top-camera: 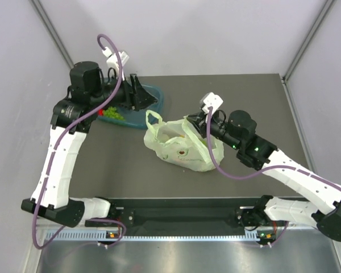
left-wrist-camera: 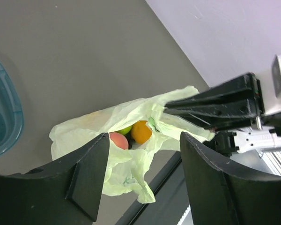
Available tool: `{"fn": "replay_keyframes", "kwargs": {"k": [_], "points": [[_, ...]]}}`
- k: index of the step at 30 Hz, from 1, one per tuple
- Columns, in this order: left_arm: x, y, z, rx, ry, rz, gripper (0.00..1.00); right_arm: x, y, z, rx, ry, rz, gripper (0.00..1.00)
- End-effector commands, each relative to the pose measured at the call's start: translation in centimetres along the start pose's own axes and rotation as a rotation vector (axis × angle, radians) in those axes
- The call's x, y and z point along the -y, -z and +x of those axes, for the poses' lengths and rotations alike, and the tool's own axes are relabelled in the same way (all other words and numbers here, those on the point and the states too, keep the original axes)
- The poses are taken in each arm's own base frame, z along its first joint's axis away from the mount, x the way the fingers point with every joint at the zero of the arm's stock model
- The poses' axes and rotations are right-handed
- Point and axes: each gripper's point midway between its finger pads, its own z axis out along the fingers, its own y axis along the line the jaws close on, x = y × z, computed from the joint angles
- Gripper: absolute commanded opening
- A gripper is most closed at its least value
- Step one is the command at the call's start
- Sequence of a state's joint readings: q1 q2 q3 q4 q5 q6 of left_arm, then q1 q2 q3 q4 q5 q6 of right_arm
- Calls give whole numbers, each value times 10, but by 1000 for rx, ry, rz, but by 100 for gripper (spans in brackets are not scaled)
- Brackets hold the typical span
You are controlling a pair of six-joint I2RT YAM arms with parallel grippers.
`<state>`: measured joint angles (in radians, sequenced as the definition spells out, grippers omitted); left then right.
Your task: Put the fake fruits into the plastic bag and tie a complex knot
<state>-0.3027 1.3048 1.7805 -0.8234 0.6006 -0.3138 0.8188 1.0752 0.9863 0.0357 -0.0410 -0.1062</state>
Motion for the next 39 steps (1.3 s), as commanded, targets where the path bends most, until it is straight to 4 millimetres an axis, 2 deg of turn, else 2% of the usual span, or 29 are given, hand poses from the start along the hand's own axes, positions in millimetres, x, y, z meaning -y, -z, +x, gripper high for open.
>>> {"fn": "replay_keyframes", "kwargs": {"k": [1,3,4,5,7,8,11,13,18,22,27,32,34,37,38,39], "points": [[20,10,6,-3,-36,56,68,2,6,-19,62,-17,-7,9],[29,6,11,-22,-67,69,71,4,7,-19,61,-22,-3,9],[25,0,8,-24,-81,36,73,5,8,-20,66,-26,-2,9],[30,-6,16,-60,-103,39,73,5,8,-21,72,-29,1,9],[31,-24,16,-92,-125,27,73,4,11,-23,89,-37,-4,9],[40,-32,22,-116,-145,52,73,5,11,-24,93,-39,-1,9],[40,-56,35,-170,-157,50,73,6,13,-24,92,-41,2,9],[31,-68,45,-200,-144,36,73,8,15,-24,91,-40,7,9],[17,-82,72,-273,-126,31,73,9,19,-22,80,-33,8,9],[15,-88,80,-305,-121,48,68,11,21,-22,86,-34,13,9],[27,-100,81,-314,-122,110,67,11,23,-24,92,-35,15,9],[42,-109,84,-325,-112,174,61,13,25,-25,95,-35,20,9],[45,-114,86,-329,-106,192,57,13,27,-26,99,-36,22,9],[47,-119,86,-337,-101,204,35,13,29,-26,98,-37,21,9],[47,-120,84,-330,-105,200,18,12,29,-25,95,-37,18,9],[46,-120,82,-324,-108,194,11,12,31,-27,98,-39,17,9]]}}
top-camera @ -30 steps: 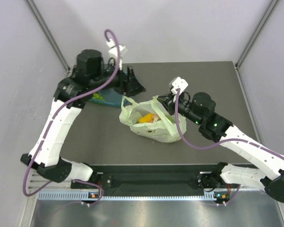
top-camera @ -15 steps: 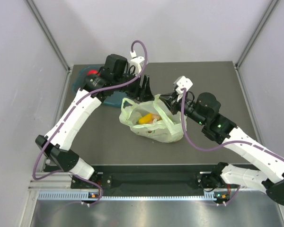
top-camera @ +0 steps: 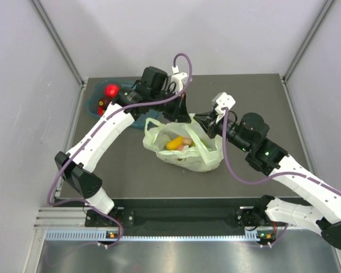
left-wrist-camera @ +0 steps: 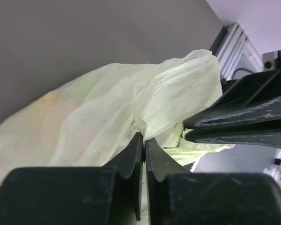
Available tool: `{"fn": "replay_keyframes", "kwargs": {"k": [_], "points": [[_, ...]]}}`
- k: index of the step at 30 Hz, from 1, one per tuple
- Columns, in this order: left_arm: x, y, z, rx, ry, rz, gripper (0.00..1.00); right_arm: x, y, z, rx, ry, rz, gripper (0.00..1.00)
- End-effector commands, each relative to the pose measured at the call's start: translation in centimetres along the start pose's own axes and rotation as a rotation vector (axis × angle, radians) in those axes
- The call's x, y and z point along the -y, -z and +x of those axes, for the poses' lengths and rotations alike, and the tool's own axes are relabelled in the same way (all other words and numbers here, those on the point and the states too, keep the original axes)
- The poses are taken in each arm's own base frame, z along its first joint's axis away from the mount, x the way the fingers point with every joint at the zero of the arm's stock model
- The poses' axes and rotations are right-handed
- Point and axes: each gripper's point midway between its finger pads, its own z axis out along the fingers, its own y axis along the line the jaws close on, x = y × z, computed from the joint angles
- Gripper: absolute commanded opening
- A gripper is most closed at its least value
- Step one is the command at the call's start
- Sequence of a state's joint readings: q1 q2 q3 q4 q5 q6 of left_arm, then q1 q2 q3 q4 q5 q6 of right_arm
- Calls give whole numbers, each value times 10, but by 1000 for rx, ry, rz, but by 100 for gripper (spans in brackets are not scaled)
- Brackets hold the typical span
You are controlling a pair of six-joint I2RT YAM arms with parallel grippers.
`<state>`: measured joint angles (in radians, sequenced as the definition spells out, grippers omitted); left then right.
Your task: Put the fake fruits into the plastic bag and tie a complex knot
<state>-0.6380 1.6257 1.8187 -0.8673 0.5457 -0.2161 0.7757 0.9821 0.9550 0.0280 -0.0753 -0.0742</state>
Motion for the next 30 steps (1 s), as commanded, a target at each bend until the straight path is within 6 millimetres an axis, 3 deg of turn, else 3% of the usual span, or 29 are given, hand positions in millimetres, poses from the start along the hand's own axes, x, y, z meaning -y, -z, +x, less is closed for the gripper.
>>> {"fn": "replay_keyframes", "kwargs": {"k": [1,2,11,15,21,28,30], "points": [[16,9,-27,85,-66,37,4,2,9,-14,46,-9,1,9],[17,13,-33,104,-75,27,0,1,10,-10,36,-11,-4,9],[29,28,-55,127,-93,19,0,-8,23,11,-1,-29,-40,9],[39,32,-54,123,-95,64,0,-1,14,22,-36,-22,-3,8],[56,40,-48,108,-103,144,0,11,-7,14,-16,-15,40,7],[73,43,-41,97,-105,254,6,1,-32,8,92,-54,-49,11],[74,43,-41,94,-102,261,14,-3,-36,6,117,-87,-71,13]]}}
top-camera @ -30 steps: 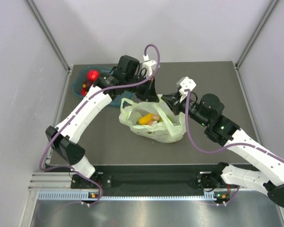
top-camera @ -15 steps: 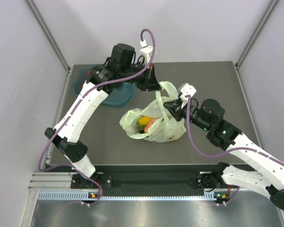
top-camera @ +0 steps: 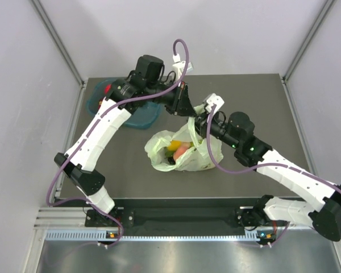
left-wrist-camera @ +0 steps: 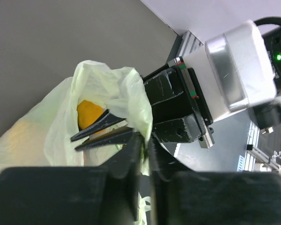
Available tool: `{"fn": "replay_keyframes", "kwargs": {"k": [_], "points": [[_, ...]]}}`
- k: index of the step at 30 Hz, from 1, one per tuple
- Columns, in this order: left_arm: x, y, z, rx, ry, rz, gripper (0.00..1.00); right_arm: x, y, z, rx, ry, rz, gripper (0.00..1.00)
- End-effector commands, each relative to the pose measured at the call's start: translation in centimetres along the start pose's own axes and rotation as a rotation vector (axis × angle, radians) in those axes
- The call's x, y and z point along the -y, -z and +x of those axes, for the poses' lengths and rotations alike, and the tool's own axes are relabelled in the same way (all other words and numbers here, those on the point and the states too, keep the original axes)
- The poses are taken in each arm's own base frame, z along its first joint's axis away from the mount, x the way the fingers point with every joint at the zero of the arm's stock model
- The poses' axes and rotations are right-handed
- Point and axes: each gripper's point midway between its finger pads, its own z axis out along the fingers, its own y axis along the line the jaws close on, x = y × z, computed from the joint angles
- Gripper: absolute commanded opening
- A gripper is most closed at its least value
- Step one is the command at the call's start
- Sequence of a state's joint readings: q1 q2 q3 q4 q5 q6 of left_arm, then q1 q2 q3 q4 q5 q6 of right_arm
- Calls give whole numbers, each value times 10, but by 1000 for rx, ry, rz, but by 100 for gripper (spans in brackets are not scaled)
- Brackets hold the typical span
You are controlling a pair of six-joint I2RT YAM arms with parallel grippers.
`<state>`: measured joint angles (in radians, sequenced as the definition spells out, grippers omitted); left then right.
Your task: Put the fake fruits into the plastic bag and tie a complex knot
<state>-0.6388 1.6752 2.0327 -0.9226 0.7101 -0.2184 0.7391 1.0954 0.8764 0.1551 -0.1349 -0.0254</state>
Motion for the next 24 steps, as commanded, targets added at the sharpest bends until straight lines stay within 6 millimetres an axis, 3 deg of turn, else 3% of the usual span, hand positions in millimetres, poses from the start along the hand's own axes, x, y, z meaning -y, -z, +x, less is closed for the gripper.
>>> {"fn": "replay_keyframes", "kwargs": {"k": [1,3,7,13,17,20,22,24], "points": [[28,13,-9,43,-41,86,20,-7,-7,-44,191,-29,-60,14],[30,13,-9,43,-39,102,26,-7,-9,-47,236,-44,-64,15],[37,21,-21,88,-48,116,57,-6,-9,-49,310,-73,-63,16],[36,53,-44,168,-39,106,63,0,-16,-54,364,-97,-61,15],[14,85,-54,229,-14,19,72,1,-23,-60,380,-107,-65,14],[-1,102,-44,236,-5,-94,82,2,-30,-63,380,-111,-66,14],[-8,109,-28,220,16,-164,90,3,-33,-68,384,-108,-67,15],[-23,118,-13,229,30,-278,92,4,-38,-64,368,-110,-64,15]]}}
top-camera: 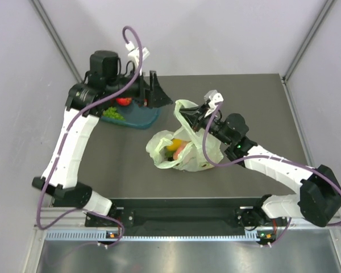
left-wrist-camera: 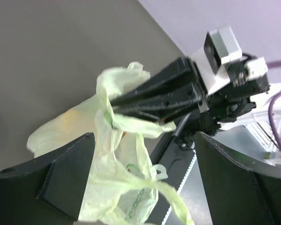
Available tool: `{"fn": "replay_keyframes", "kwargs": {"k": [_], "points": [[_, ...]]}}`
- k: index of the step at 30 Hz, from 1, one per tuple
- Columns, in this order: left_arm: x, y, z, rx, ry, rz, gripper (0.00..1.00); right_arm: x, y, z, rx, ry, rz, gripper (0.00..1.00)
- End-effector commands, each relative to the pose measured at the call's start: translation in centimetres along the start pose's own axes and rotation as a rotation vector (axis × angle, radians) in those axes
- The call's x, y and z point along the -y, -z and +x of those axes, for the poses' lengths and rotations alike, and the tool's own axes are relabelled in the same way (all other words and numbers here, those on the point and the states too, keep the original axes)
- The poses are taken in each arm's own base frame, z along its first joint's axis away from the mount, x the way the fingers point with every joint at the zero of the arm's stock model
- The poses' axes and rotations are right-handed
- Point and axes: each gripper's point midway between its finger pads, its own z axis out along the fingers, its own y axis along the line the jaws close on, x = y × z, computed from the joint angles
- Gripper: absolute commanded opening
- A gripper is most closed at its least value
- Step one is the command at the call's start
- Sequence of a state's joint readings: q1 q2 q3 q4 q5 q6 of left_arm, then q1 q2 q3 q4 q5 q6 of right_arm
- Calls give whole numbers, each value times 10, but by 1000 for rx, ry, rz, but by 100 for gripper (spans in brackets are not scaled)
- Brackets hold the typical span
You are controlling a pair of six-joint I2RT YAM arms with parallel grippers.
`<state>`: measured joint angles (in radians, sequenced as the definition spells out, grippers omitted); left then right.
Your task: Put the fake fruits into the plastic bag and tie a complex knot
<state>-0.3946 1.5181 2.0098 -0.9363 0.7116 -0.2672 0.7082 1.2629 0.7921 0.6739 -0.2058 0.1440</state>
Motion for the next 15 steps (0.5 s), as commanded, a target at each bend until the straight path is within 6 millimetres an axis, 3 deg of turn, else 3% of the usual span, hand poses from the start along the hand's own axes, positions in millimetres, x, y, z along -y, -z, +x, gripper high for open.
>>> {"fn": "replay_keyframes", "kwargs": {"k": [1,9,15], "points": [[-1,29,17,29,-48,-120,93,1,-15,-38,100,12,-18,15],[-1,44,72,-4,-78,-104,95,12,-23,-26,47,8,6,16],[4,48,93,-33,-134,-66,97,18,-30,-16,-11,15,22,15]]}}
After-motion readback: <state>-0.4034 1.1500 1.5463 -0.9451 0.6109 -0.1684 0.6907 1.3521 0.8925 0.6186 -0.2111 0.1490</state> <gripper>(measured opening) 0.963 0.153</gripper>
